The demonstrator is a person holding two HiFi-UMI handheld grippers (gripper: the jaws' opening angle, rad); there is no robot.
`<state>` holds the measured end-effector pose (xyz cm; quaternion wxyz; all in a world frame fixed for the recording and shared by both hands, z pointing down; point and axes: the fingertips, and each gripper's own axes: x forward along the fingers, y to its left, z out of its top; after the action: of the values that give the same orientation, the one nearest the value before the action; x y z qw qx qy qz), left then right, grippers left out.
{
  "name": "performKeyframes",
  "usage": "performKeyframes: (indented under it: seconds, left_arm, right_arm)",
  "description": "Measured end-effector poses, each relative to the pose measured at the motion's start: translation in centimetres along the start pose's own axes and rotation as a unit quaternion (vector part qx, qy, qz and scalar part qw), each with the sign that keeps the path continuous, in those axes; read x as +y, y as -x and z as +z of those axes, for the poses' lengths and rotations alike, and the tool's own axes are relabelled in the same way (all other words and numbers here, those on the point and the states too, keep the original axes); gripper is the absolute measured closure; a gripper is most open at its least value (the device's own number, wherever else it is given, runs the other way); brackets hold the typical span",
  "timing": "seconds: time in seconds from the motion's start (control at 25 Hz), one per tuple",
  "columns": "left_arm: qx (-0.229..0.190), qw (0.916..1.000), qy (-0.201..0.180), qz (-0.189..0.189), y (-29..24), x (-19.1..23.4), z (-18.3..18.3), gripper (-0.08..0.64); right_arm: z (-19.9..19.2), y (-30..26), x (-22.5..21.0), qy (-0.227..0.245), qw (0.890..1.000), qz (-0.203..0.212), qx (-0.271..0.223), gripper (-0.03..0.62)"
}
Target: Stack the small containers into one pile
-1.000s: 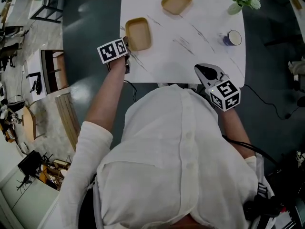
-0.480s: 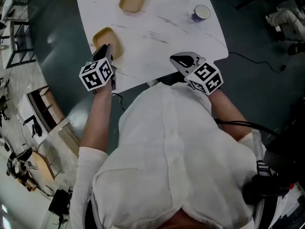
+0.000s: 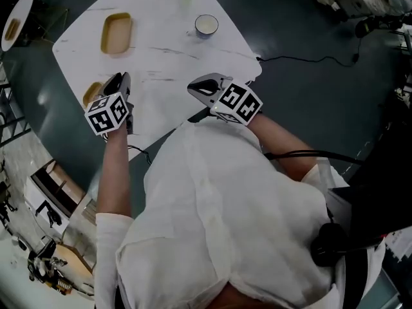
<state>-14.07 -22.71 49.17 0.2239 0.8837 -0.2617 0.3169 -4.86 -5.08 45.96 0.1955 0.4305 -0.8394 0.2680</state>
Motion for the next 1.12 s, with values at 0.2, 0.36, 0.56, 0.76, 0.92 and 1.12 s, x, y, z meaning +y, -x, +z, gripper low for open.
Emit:
performKeyframes:
  seconds: [0.2, 0.36, 0.56, 0.76, 0.92, 1.12]
  left_arm:
    - [0.022, 0.9995, -0.022, 0.011, -4.7, -0.4, 2.9, 0.482]
    - [0.042, 0.9979, -0.04, 0.03, -7.8, 1.0, 4.7, 0.479]
    - [0.085, 0.9931, -0.066, 0.047, -11.1, 2.8, 5.1, 0.474]
    - [0.126, 0.9861, -0.092, 0.058, -14.6, 3.9, 5.3, 0.471]
    - [0.153, 0.9804, -0.106, 0.065, -16.8, 4.5, 5.4, 0.471]
    - [0.18, 0.9736, -0.117, 0.078, -18.6, 4.9, 5.4, 0.471]
  right_arm:
    - [-0.5, 2.4, -3.9, -0.011, 1.0, -0.004, 0.001, 0.588]
    - [-0.9, 3.1, -6.6, -0.023, 1.0, -0.009, -0.001, 0.588]
    - [-1.7, 3.1, -8.4, -0.036, 0.999, -0.002, -0.002, 0.588]
    - [-2.7, 3.1, -10.5, -0.049, 0.999, 0.003, 0.0, 0.588]
    - [-3.1, 3.7, -11.8, -0.058, 0.998, 0.002, 0.003, 0.588]
    - [-4.0, 5.1, -13.4, -0.072, 0.997, -0.003, 0.009, 0.588]
